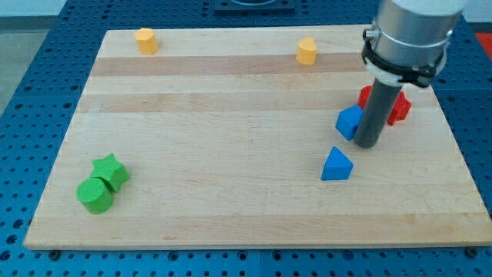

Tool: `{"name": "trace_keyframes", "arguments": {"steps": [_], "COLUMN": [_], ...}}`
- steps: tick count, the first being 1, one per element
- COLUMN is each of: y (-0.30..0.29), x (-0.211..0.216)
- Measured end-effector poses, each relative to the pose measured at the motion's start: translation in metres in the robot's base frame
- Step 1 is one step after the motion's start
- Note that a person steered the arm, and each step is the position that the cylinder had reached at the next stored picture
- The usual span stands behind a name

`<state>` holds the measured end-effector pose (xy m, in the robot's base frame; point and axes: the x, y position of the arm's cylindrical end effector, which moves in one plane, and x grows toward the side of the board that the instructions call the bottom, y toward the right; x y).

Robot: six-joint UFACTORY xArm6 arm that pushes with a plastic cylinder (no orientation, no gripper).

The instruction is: Place the cube at the top center of the board

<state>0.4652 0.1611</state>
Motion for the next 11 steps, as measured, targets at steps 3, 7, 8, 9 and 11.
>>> {"name": "trace_keyframes", "arguments": {"steps": [3, 7, 8, 9, 11], "y": [-0.029, -0.099, -0.086, -0.086, -0.131], "x": [-0.08, -0.108, -0.12, -0.139, -0.16]}}
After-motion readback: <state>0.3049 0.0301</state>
